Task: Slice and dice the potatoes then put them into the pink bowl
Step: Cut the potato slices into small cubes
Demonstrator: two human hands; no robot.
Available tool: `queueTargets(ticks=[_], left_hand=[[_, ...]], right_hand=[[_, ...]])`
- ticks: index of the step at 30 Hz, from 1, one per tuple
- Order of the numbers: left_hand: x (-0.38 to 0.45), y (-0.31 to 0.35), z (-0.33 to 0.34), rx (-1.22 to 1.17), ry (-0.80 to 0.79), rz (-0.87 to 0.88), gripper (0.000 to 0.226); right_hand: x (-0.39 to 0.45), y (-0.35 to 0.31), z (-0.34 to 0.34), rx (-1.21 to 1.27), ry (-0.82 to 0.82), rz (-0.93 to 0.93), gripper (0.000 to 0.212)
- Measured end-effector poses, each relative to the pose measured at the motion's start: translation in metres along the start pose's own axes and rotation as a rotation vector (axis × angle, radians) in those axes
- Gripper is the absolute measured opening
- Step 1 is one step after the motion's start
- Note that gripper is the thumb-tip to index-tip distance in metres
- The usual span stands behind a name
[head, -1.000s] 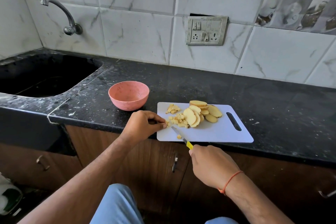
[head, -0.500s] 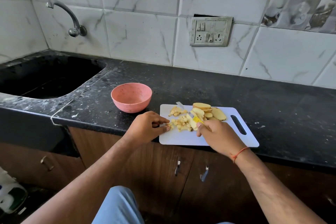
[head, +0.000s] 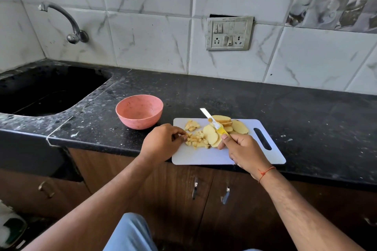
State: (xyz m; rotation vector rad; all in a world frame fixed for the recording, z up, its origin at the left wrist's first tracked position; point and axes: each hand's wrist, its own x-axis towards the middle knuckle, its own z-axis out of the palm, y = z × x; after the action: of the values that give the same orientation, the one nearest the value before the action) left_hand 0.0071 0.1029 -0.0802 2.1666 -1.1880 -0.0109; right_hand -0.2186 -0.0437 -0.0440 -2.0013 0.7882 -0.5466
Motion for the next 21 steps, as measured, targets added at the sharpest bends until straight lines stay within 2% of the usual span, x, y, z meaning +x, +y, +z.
queueTargets(ticks=[3, 10, 13, 16, 21], left_hand=[[0.003, 0.000, 0.000, -0.046, 0.002, -0.017, 0.018], [0.008, 0.028, -0.018, -0.455, 0.069, -0.188, 0.023], [0.010, 0.056, -0.022, -0.703, -0.068, -0.336, 0.030], [0.013, 0.075, -0.020, -0.842, -0.210, -0.431, 0.037], [0.014, 0.086, -0.010, -0.991, -0.257, -0.444, 0.034]], right_hand=[[0.000, 0.002, 0.000, 0.002, 0.010, -0.020, 0.042], [0.003, 0.007, 0.001, -0.005, 0.020, -0.073, 0.041], [0.002, 0.012, 0.003, -0.027, 0.065, -0.150, 0.039], [0.002, 0.017, 0.005, -0.036, 0.089, -0.194, 0.037], [0.002, 0.021, 0.009, -0.129, 0.124, -0.262, 0.034]])
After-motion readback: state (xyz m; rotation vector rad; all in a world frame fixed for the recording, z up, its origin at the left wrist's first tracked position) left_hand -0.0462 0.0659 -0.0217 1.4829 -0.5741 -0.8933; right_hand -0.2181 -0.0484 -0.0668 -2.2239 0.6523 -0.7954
